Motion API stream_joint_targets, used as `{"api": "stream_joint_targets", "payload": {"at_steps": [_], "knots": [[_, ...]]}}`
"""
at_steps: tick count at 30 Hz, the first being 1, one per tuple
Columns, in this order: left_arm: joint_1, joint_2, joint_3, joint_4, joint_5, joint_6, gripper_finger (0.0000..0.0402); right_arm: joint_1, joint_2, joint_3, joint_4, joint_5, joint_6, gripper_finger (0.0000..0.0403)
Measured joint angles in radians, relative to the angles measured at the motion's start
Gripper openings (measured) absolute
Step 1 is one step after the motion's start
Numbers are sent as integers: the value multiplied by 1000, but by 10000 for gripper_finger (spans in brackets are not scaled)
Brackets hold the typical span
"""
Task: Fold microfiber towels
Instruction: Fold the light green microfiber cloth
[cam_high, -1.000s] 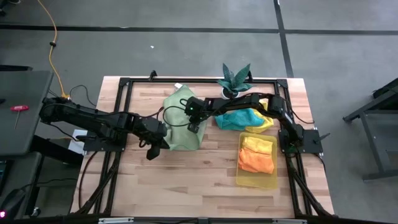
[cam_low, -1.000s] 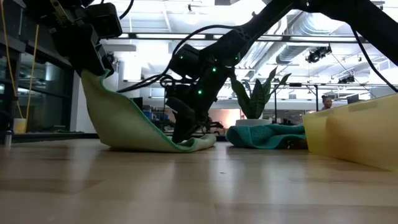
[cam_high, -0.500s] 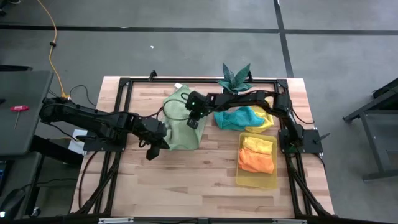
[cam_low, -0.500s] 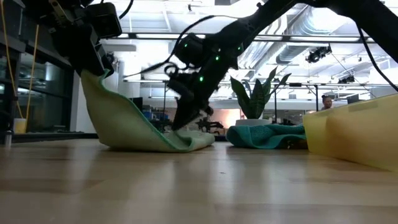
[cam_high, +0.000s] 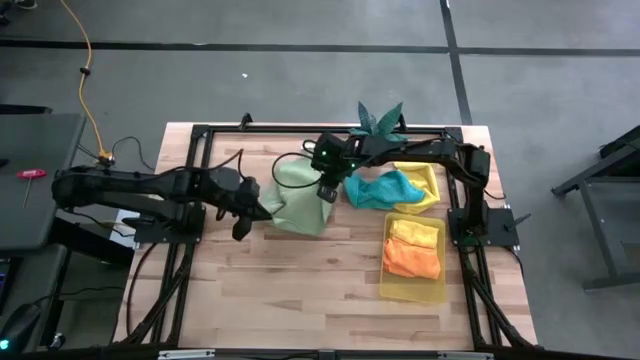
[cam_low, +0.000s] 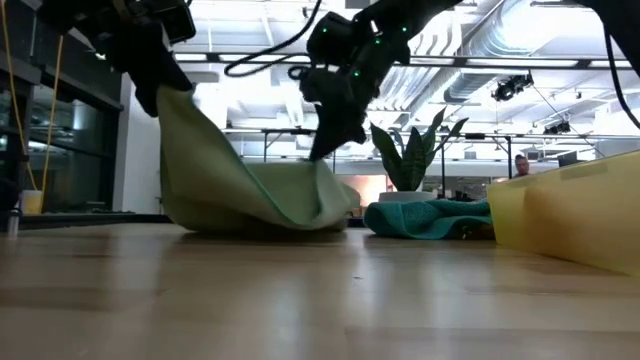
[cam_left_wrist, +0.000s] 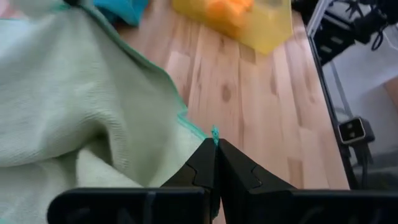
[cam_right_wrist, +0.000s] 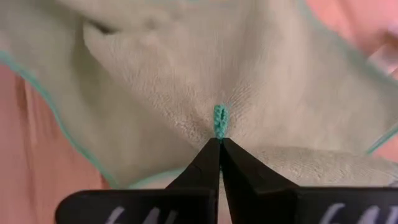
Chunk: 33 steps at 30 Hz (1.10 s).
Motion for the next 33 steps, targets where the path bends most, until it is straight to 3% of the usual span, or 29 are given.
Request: {"api": "stream_joint_targets", "payload": {"at_steps": [5, 11, 19, 26, 33], "knots": [[14, -4, 0, 1, 25, -1, 0, 38, 38, -45, -58, -17, 48, 0], [4, 15, 0, -1, 27, -7, 0, 84, 42, -169, 40, -66, 140, 0], [4, 61, 0, 1, 29, -1, 0, 100, 42, -196, 107, -65, 206, 5], [4, 75, 0, 2, 52, -6, 0, 86, 42, -170, 114, -79, 165, 72], [4, 75, 0, 2, 52, -7, 0, 95, 42, -163, 51, -87, 1, 127]]}}
